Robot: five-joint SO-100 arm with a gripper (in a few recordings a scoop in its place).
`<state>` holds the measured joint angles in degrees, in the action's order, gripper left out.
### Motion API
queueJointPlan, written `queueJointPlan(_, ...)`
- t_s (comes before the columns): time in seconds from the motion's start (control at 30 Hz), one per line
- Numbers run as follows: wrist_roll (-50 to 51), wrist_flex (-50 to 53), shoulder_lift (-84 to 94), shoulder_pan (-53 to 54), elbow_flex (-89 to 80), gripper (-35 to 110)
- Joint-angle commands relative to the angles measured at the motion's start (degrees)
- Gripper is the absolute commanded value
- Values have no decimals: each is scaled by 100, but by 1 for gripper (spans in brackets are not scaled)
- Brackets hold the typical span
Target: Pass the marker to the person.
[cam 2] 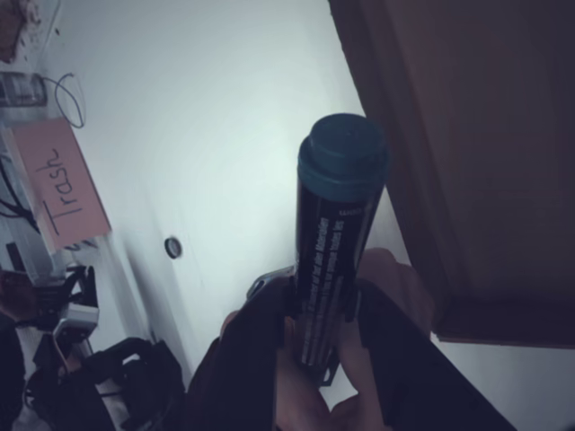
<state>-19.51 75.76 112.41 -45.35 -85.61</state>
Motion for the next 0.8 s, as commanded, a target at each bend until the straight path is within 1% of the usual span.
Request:
queueJointPlan(0.0,255,-149,325,70,18,13)
queueJointPlan(0.07,422,-149,334,105,9,28)
queueJointPlan(0.17,492,-149,334,123,-26,44)
queueJointPlan(0.3,264,-378,290,167,-79,44)
queueJointPlan(0.47,-158,-132,193,334,633,43)
queueJointPlan(0.63,-554,-97,132,765,729,41)
queueJointPlan(0.77,-853,-202,53,1406,589,40)
